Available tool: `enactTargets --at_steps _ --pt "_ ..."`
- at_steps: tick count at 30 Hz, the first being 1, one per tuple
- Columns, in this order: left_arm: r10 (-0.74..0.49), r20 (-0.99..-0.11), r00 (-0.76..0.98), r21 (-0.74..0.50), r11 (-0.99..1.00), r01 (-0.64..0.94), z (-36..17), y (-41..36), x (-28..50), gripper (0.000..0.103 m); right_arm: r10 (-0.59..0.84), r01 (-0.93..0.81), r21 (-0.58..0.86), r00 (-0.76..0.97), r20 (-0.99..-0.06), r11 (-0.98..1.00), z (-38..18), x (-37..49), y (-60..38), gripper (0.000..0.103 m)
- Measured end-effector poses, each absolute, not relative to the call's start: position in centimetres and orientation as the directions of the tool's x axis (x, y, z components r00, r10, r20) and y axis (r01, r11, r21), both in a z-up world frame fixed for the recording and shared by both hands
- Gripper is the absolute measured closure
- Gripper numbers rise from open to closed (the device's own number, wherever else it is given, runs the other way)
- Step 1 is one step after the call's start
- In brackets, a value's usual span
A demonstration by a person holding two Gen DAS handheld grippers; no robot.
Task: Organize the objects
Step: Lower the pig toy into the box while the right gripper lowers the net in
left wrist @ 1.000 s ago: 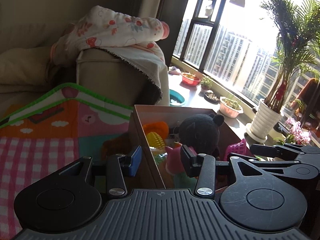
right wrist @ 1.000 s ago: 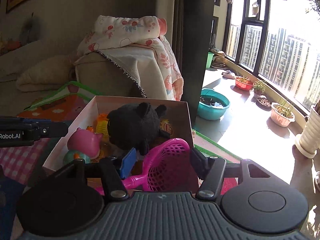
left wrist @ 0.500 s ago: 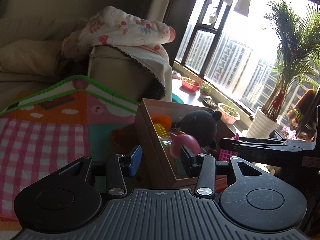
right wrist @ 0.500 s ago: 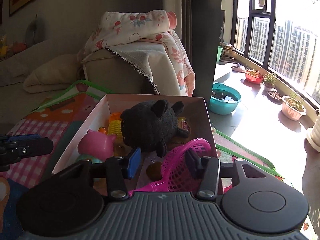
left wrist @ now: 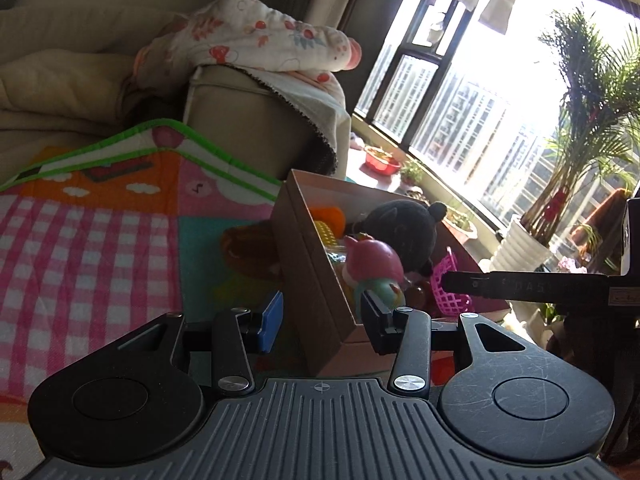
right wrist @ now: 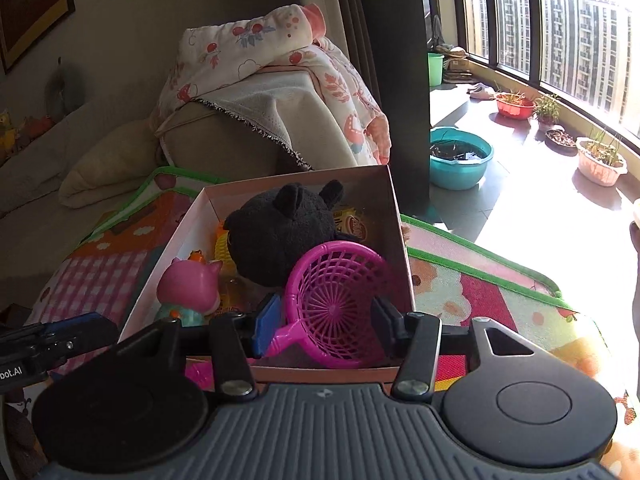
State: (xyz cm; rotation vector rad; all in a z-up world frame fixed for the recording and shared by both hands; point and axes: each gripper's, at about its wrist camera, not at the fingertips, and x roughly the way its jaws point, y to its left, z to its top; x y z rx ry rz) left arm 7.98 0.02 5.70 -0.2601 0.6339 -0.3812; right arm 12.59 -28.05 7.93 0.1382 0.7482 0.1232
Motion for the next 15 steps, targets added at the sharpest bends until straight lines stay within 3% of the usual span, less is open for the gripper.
enactTargets --at_steps 1,2,9,15 --pt "-0.420 -0.523 0.742 -0.348 0.900 0.264 5.8 0.1 7.9 0.056 0.153 -0.062 0.157 0.721 -0.676 0.986 7.7 13.3 -27.5 0.075" --pt "-0.418 -0.521 0.745 -0.347 0.900 0.262 5.9 0.2 7.8 0.056 0.140 -0.060 0.140 0.719 -0.680 0.988 7.5 13.9 -26.9 0.076" --pt "-0.404 -0.519 0.754 -0.340 0.906 0.252 6.2 0.9 7.6 0.056 0.065 -0.028 0.066 0.733 -0.677 0.997 6.9 16.6 -25.6 0.079" --pt "-0.401 -0.525 0.751 -0.339 0.908 0.247 6.2 0.4 7.8 0.056 0.075 -0.016 0.095 0.753 -0.654 0.995 8.3 18.4 -26.1 0.080"
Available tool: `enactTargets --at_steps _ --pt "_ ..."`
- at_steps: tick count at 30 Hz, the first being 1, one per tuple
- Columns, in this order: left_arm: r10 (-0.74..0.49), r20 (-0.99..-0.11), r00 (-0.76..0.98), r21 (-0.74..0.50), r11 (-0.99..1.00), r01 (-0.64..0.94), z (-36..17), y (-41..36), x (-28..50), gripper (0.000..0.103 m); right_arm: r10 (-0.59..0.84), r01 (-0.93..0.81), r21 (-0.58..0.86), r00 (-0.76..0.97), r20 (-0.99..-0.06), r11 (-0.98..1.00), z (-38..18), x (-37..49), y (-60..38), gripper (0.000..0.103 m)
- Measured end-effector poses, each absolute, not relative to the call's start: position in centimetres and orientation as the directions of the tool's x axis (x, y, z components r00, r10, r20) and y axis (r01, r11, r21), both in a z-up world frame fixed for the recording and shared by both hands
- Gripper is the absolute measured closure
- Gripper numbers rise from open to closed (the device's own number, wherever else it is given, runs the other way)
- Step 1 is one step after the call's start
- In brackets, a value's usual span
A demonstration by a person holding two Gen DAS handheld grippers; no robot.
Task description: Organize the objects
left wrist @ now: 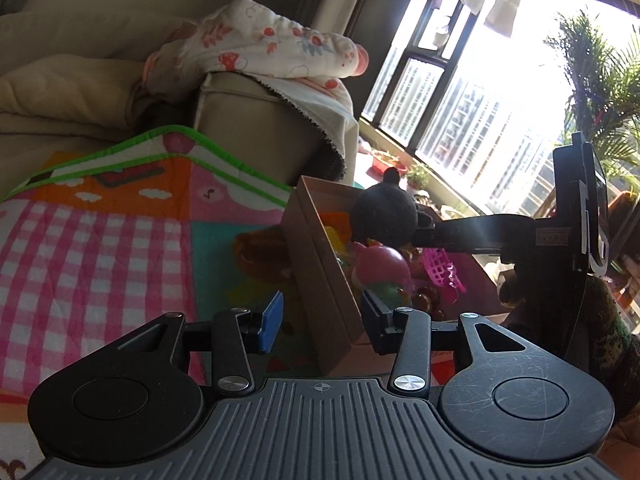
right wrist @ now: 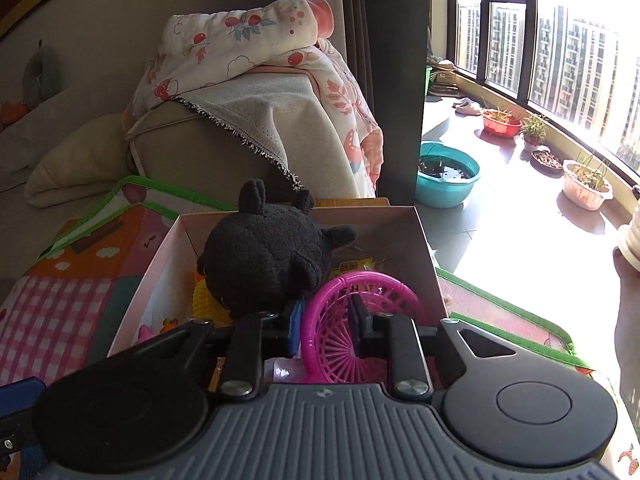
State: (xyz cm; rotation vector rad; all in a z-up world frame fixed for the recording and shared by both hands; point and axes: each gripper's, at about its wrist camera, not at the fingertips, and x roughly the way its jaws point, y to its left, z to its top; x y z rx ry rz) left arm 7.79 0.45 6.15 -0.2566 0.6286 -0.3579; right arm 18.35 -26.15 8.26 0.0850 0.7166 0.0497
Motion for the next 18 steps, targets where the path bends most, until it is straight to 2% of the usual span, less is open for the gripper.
enactTargets --at_steps 3,5,11,15,18 --pt "-0.403 -0.531 0.745 -0.333 0.908 0.254 6.5 0.1 7.6 0.056 0.164 -0.044 0.189 0.709 -0.686 0.981 8.3 19.0 -27.5 0.075" --pt "-0.402 -0.524 0.751 -0.319 0.910 0.264 7.0 -0.1 7.4 0.056 0.200 -0.058 0.227 0.709 -0.676 0.972 8.6 17.8 -28.5 0.064" --pt "-0.371 -0.550 0.748 -0.257 0.928 0.271 7.5 -2.4 8.3 0.056 0.153 -0.138 0.069 0.809 -0.567 0.988 10.2 10.1 -30.6 0.046" --pt "-0.274 -0.631 0.726 -0.173 0.962 0.212 6.3 -4.0 9.7 0.056 0.188 -0.243 -0.017 0.791 -0.582 0.970 9.1 5.8 -31.3 0.045" --pt "-0.228 -0.647 0.727 -0.146 0.974 0.176 5.5 -4.3 10.6 0.052 0.156 -0.260 -0.082 0.772 -0.616 0.962 7.1 4.8 -31.0 0.045"
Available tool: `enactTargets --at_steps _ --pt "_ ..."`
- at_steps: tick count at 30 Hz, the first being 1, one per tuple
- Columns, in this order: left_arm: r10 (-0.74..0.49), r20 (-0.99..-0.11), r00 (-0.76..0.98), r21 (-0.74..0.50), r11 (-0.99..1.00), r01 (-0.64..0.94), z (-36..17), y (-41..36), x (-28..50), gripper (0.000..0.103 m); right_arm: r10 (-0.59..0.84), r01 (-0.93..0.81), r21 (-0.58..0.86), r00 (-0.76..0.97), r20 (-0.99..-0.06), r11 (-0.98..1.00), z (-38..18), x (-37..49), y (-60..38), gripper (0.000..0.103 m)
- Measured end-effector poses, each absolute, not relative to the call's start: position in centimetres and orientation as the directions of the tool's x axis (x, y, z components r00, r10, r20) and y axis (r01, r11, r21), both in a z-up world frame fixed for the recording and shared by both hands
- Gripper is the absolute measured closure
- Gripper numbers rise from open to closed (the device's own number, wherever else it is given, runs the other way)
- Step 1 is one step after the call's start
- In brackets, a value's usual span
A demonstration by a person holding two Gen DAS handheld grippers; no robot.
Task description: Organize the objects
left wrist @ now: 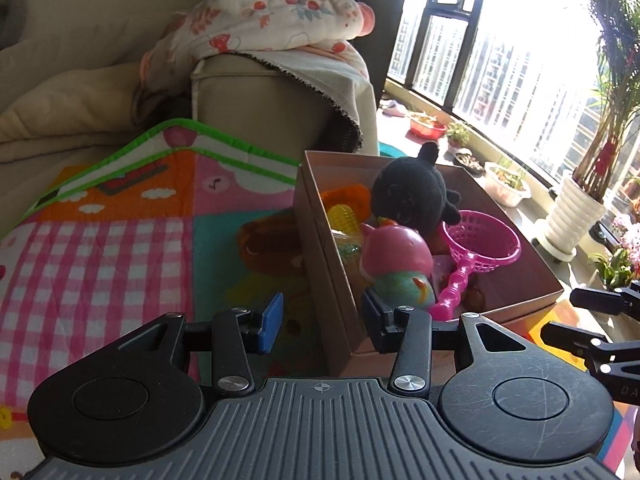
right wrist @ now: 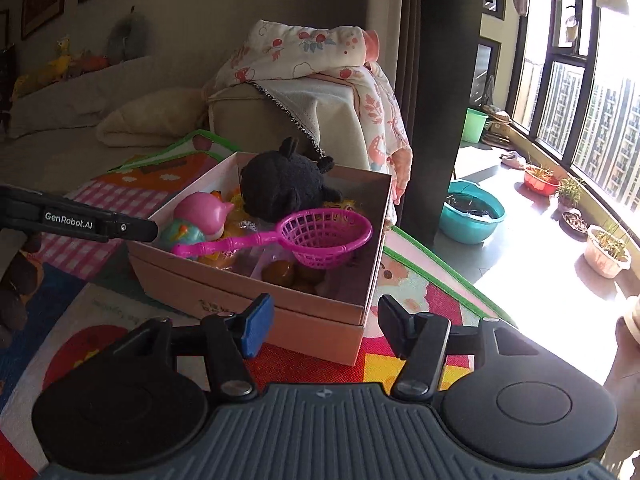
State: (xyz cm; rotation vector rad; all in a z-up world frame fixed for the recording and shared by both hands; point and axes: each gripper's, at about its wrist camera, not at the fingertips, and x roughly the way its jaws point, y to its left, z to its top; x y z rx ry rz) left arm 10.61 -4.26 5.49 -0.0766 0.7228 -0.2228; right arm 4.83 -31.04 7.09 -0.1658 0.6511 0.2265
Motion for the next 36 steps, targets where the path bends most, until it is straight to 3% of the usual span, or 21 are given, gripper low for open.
enactTargets --at_steps 6,12,14,16,21,22,23,25,29,36 --pt "-0.168 -0.652 0.739 -0.109 0.986 0.128 5.4 -3.5 10.5 0.030 0.139 -0.231 -0.064 0.760 -0.635 0.971 5.0 6.6 -30.1 0.046" --pt "-0.069 -0.615 0.785 -0.093 0.996 0.014 5.5 -0.2 11.0 0.026 0.173 -0.253 -0.033 0.744 -0.645 0.967 5.0 9.5 -26.6 0.043" --pt "-0.035 -0.606 0.794 -0.097 0.995 -0.030 5.2 1.5 11.6 0.017 0.178 -0.264 -0.038 0.743 -0.645 0.964 5.0 10.8 -24.9 0.043" --pt "-0.010 -0.604 0.797 -0.099 0.993 -0.063 4.7 3.1 12.4 0.001 0.172 -0.261 -0.046 0.748 -0.641 0.964 5.0 11.8 -23.6 0.043" --pt "-0.048 -0.593 0.804 -0.185 0.980 -0.078 4.0 6.1 13.6 0.000 0.164 -0.238 -0.032 0.755 -0.635 0.971 5.0 12.6 -21.9 0.040" --pt "-0.060 -0.591 0.805 -0.195 0.978 -0.071 4.1 6.3 13.4 0.001 0.152 -0.225 -0.036 0.759 -0.634 0.974 5.0 12.4 -21.7 0.032" --pt "-0.059 -0.580 0.812 -0.197 0.978 -0.070 4.4 6.2 13.0 0.001 0.140 -0.212 -0.041 0.763 -0.631 0.976 5.0 12.0 -21.7 0.016" --pt "-0.066 -0.542 0.837 -0.189 0.981 -0.045 5.2 5.9 11.4 0.001 0.132 -0.198 -0.042 0.783 -0.608 0.979 5.1 10.3 -21.8 0.000" --pt "-0.103 -0.491 0.865 -0.116 0.992 0.053 6.0 3.8 5.8 0.001 0.098 -0.181 -0.071 0.773 -0.627 0.981 4.5 6.6 -21.1 0.000" --pt "-0.101 -0.580 0.809 -0.062 0.995 0.080 2.0 0.7 0.6 0.001 0.044 -0.141 -0.094 0.747 -0.663 0.986 2.1 3.3 -20.5 0.000"
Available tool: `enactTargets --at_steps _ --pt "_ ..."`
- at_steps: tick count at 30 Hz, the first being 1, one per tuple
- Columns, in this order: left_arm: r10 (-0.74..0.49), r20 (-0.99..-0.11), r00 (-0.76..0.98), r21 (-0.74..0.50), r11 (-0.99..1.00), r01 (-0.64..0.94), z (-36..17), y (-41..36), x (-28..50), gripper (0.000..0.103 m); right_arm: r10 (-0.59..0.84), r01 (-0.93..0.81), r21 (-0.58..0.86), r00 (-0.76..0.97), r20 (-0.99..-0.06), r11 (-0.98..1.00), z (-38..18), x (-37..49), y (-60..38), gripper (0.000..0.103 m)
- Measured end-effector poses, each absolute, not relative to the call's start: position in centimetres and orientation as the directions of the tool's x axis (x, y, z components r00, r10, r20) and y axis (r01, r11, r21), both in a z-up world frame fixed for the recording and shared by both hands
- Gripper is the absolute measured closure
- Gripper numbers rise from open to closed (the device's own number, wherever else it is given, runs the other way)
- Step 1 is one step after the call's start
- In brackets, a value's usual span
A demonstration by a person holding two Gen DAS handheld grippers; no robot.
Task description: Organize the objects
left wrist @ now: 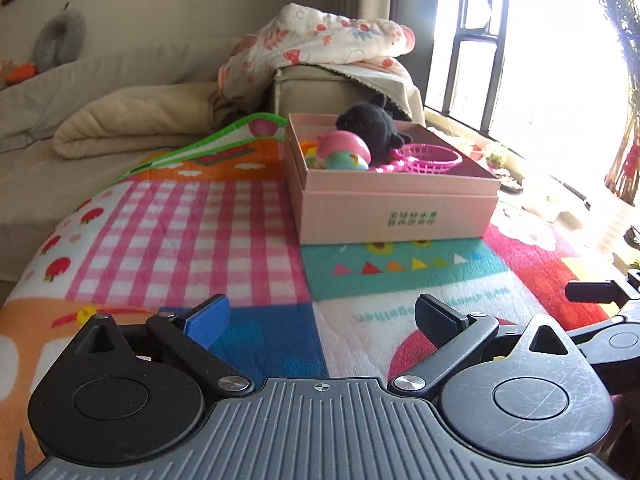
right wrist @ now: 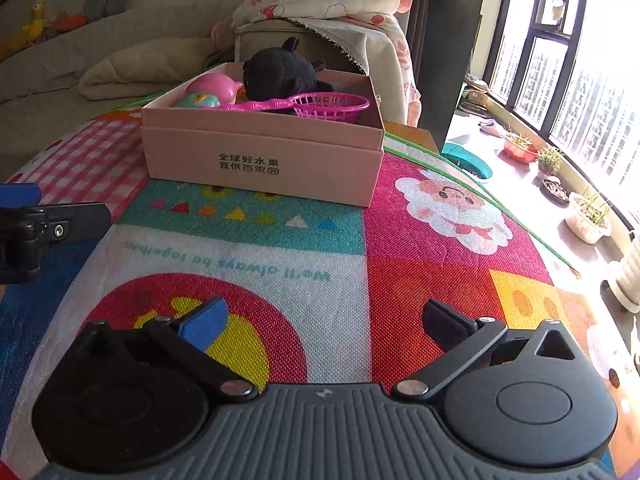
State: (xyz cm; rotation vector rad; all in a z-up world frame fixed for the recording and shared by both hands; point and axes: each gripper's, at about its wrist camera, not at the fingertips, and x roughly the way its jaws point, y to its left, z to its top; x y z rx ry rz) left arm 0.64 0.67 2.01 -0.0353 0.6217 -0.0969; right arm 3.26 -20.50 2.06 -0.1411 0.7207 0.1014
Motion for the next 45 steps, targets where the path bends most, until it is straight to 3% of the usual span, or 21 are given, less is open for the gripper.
enactTargets --at_steps 3,9,45 --pt "-0.036 -0.618 0.785 -0.030 0.999 0.023 0.5 0.1 1.0 0.001 0.099 -0.118 0.016 0.740 -0.665 0.993 1.5 3.4 -22.0 0.000" --pt "0.021 -0.630 0.776 0.016 1.000 -0.015 -0.1 -0.3 1.3 0.001 0.088 -0.123 -0.010 0.764 -0.639 0.992 1.3 3.4 -21.7 0.000" --pt "0.022 -0.631 0.776 0.013 1.000 -0.018 -0.1 -0.3 1.4 0.000 0.088 -0.104 0.012 0.767 -0.635 0.994 1.1 3.7 -21.8 0.000"
